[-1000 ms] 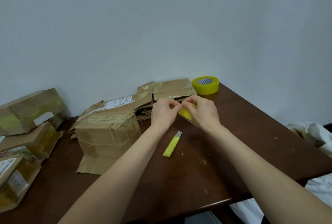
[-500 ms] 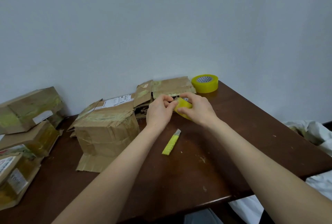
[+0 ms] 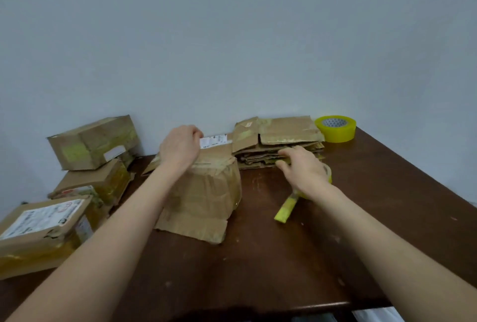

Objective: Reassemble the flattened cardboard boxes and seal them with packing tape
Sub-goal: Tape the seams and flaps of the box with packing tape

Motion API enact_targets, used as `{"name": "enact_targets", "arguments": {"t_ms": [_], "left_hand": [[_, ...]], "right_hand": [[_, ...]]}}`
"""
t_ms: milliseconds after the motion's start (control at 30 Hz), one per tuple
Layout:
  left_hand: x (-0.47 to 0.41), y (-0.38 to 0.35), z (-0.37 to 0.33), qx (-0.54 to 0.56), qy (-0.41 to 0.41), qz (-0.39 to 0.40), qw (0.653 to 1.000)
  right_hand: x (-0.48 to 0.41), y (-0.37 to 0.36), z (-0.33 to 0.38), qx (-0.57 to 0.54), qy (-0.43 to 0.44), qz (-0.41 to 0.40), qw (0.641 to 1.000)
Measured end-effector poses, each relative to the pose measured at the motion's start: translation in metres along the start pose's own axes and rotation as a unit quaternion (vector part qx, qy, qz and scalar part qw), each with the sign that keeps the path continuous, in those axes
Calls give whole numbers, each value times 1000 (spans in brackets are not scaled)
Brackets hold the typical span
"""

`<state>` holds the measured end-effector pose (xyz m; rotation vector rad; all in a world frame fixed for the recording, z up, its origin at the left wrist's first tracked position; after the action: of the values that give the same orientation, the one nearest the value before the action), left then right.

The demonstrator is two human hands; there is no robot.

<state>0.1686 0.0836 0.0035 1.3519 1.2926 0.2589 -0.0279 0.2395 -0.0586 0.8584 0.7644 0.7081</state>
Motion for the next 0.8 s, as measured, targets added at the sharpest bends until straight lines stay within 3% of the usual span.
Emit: {"name": "enact_targets", "arguments": {"t_ms": [67, 167, 233, 500, 700, 800], "left_hand": [[-4, 5, 37, 26, 52, 27, 998], [6, -6, 65, 88, 101, 137, 981], [20, -17, 73, 121, 113, 181, 969], [52, -15, 73, 105, 135, 147, 974], [40, -18, 74, 164, 197, 242, 936], [39, -23, 78, 210, 223, 236, 922]], "right_hand": [[3, -3, 47, -74, 64, -16, 995], [18, -31, 110, -120, 99, 73, 985], [30, -56, 131, -118, 73, 128, 982], [22, -70, 136, -197, -93, 123, 968], [1, -83, 124, -313, -214, 175, 909], [4, -73, 124, -347, -213, 191, 893]]}}
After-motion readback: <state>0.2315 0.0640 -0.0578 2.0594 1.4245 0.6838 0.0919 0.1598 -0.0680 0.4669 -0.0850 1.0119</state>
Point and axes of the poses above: each hand's wrist, its own x-axis away from the middle knuckle, its own y-axis out of the back of the hand, z = x × y, the point moved 2 cm from there along -x, towards the middle knuckle, and after that the axes turned 2 degrees about x, right-handed, at the moved point
